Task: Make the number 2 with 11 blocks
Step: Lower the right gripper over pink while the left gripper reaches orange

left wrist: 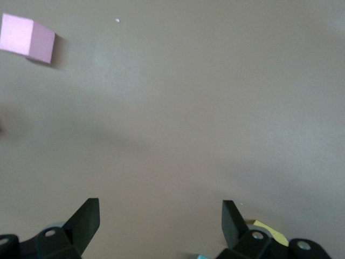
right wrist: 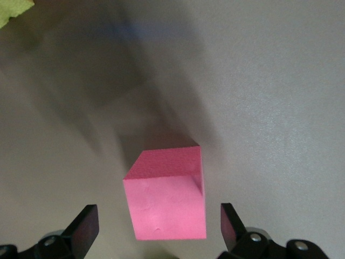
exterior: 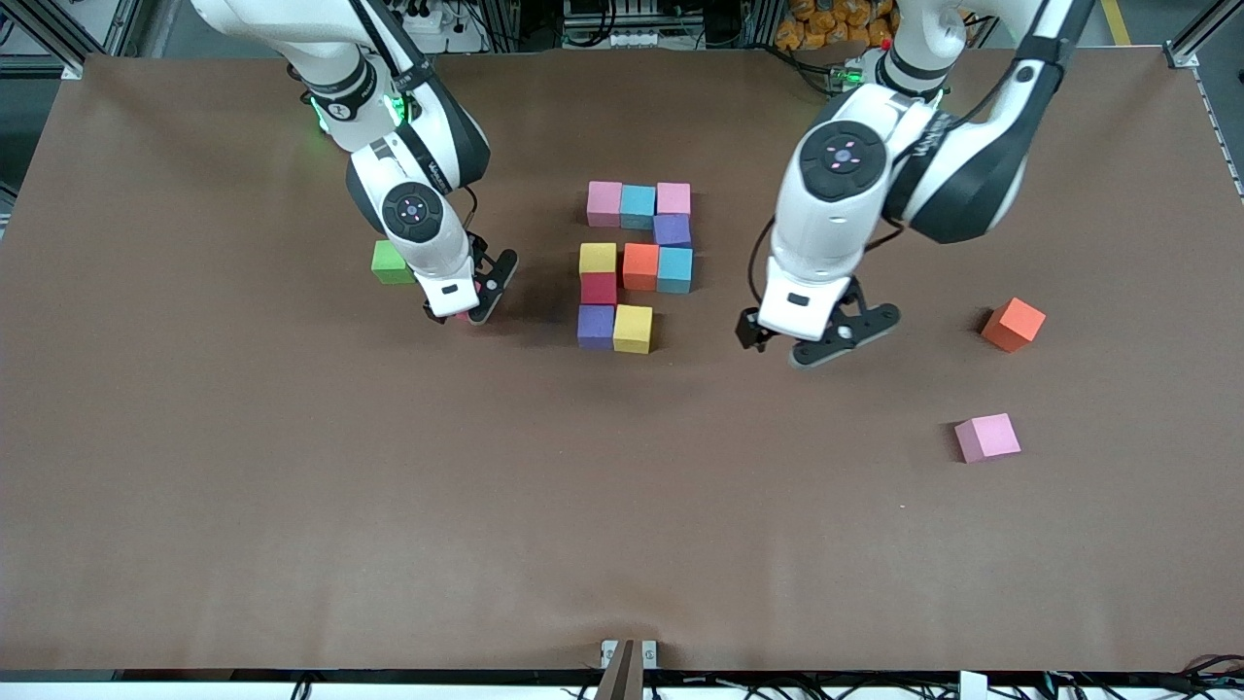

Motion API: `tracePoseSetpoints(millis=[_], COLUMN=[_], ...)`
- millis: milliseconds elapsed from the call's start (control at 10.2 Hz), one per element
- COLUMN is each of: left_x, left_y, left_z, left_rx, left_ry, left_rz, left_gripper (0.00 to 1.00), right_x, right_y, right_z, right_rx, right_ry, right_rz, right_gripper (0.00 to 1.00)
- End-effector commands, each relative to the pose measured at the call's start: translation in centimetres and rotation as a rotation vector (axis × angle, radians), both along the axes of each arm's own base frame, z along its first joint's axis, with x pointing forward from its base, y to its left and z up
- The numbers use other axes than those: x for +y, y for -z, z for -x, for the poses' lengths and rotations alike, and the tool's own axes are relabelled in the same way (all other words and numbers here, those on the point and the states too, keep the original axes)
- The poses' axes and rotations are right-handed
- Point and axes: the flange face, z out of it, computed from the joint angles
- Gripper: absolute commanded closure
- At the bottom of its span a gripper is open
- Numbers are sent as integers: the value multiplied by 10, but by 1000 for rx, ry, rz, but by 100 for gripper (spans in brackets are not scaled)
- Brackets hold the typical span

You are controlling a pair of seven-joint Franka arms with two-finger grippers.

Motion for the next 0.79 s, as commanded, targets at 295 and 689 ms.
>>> tracePoseSetpoints(millis=[295,689], left_x=[62,104], left_y=[-30,-46], left_z=[-8,-18], left_rx=[51,56], left_ry=[142,230], left_rz=[-35,-44], left_gripper=[0,0], right_x=[5,5], right_y=[12,25], right_z=[3,4], right_rx=[10,20], right_ry=[-31,-35], right_rz=[10,17], right_gripper=[0,0])
